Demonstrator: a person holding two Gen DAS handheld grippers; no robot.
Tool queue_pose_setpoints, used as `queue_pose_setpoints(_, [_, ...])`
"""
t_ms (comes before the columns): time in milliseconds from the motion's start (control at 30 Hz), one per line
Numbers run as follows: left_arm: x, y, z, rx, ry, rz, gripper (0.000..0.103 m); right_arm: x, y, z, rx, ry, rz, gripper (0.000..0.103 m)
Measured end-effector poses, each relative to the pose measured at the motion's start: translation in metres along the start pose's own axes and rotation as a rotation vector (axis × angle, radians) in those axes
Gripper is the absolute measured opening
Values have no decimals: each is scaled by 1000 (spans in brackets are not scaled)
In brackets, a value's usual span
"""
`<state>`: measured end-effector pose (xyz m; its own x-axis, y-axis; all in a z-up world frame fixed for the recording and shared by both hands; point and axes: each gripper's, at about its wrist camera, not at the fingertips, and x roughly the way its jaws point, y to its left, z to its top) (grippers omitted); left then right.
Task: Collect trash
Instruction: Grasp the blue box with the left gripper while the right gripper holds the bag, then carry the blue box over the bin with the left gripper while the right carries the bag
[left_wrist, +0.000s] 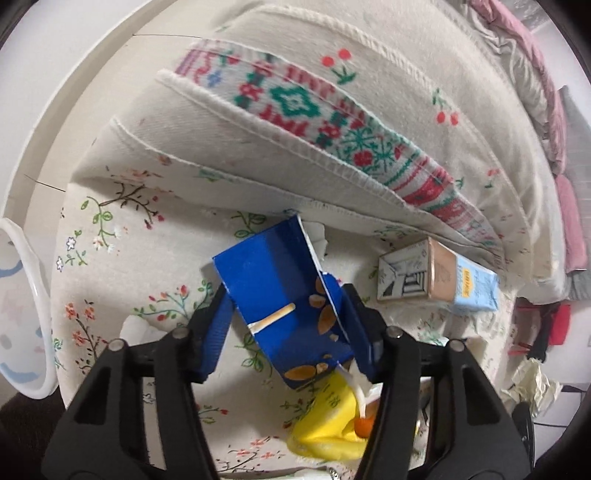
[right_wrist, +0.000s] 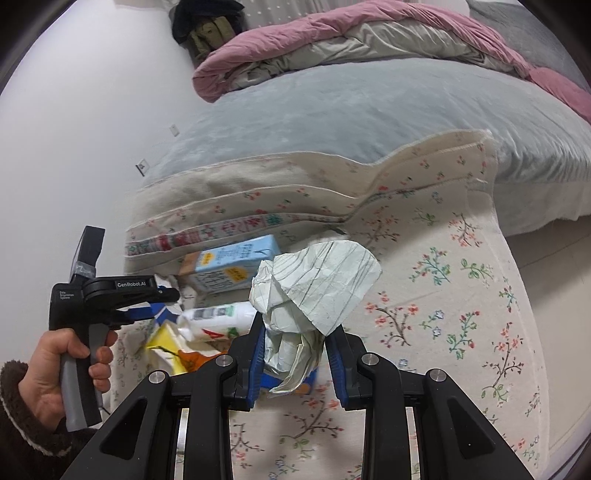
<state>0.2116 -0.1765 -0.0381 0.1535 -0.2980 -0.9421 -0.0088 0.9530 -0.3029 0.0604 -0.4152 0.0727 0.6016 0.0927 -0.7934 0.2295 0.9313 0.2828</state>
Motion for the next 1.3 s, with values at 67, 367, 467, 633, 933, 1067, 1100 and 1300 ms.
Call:
queue_pose_setpoints(67, [-8,12,-3,6,-3,-25,55,-3,8,0,-14,-7,6,31])
queue_pose_setpoints(367, [-54,48,-6,11,-50,-98,55,-6,33,1,-57,-20,28,31])
queue_pose_setpoints(467, [-67,56,-8,14,-64,-109,55,-7,41,0,-66,-22,35,31])
queue_pose_setpoints(633, [-93,87,-2,26,-94,-117,55,-7,59,0,-91,-23,50,31])
queue_pose_setpoints(933, [-124,116,-5,57,-147,-103,55,1,94,-5,-136,-9,75,31])
queue_pose_setpoints(1067, [-123,118,-9,45,-156,-98,55,5,109,-8,-158,-3,83,31])
queue_pose_setpoints(1100, [-126,125,-9,43,-162,-95,55,6,114,-9,-166,-1,86,31])
queue_pose_setpoints(1300, [-131,141,-16,47,-188,-61,55,13,140,-18,-201,17,99,31])
